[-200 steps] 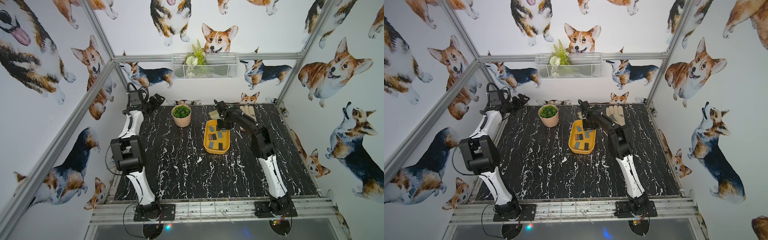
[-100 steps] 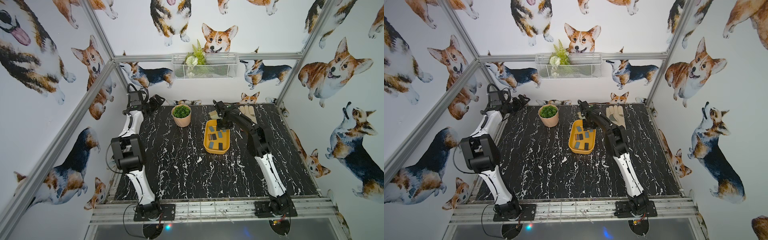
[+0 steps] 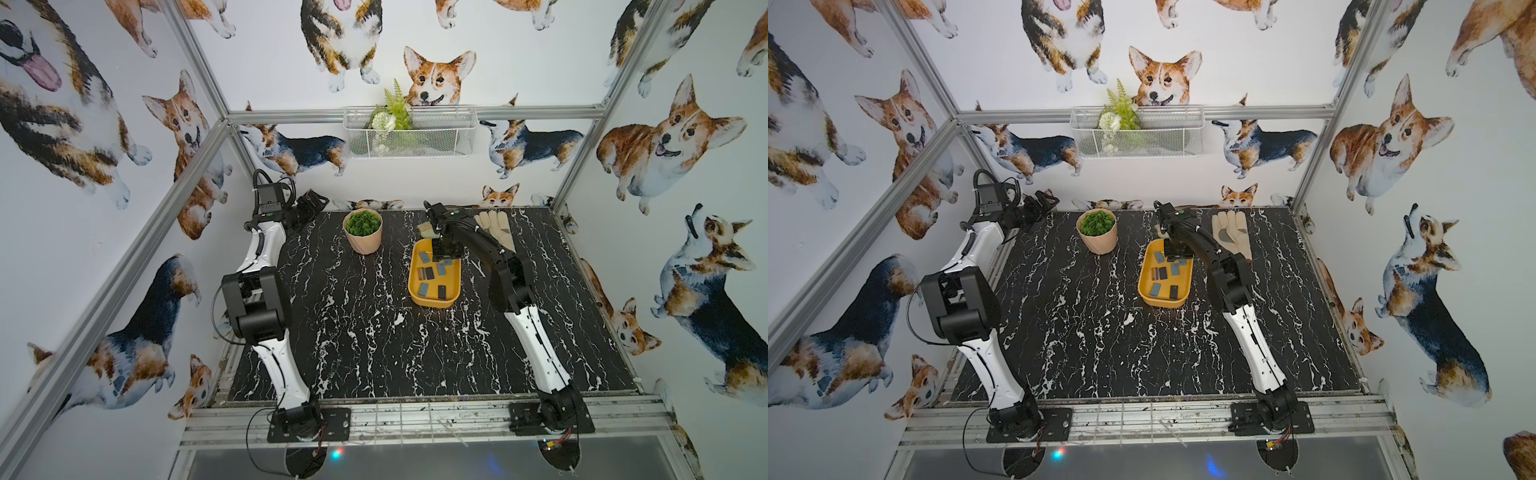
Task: Put the eraser in the storage box
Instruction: Place the eraser in the storage box, then reset both arms
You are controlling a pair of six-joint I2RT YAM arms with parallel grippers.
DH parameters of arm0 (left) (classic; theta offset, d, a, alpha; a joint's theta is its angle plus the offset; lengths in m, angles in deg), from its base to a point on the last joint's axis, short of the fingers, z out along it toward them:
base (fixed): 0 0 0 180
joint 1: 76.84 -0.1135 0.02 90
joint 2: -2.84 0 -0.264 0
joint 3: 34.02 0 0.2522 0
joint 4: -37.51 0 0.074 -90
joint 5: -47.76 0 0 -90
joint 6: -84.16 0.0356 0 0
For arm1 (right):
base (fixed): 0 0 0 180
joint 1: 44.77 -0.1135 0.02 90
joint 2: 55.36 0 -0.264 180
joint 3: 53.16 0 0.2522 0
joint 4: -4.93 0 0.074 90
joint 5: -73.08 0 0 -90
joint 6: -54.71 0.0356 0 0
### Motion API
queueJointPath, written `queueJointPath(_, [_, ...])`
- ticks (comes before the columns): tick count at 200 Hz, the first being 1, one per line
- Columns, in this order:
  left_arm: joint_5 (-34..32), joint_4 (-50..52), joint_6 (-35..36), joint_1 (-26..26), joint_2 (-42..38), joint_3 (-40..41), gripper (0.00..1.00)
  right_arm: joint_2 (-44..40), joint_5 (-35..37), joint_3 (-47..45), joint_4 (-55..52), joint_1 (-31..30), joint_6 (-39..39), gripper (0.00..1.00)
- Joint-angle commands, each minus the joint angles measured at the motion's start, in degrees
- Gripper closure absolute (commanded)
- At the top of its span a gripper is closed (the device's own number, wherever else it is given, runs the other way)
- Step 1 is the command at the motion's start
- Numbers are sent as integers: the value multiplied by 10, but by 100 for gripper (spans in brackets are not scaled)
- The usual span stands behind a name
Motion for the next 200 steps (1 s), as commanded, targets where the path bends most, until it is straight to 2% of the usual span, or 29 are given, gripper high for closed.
queueJointPath(1, [8,-13,0,0,-4,2,1,-13,1,-5,-8,0,9,48])
queueJointPath(59, [6,-10,-2,0,-23,10,1,-77,7,-35,24,-4,9,43])
queueJointPath(82, [6,-9,1,0,-36,18,1,-129,18,-59,36,-11,-1,42])
queueJointPath(104, [-1,-1,17,0,-57,28,2,-239,25,-181,120,-15,-22,38])
queueJointPath(108, [-2,0,23,0,-61,30,2,-265,19,-213,144,-14,-27,32])
queueJointPath(126, [-25,5,47,3,-87,51,2,-384,-16,-357,266,-4,-52,21])
queueJointPath(137, [-56,7,71,9,-108,75,2,-445,-30,-421,315,8,-56,15])
queueJointPath(141, [-72,10,80,11,-117,84,2,-464,-35,-442,324,14,-57,2])
queueJointPath(144, [-84,12,87,14,-123,91,2,-474,-39,-456,328,20,-57,0])
queueJointPath(166, [-196,-11,134,40,-182,181,0,-565,-41,-565,362,62,-57,0])
queueJointPath(200, [-400,-103,262,107,-287,361,0,-720,-5,-777,483,163,-56,0])
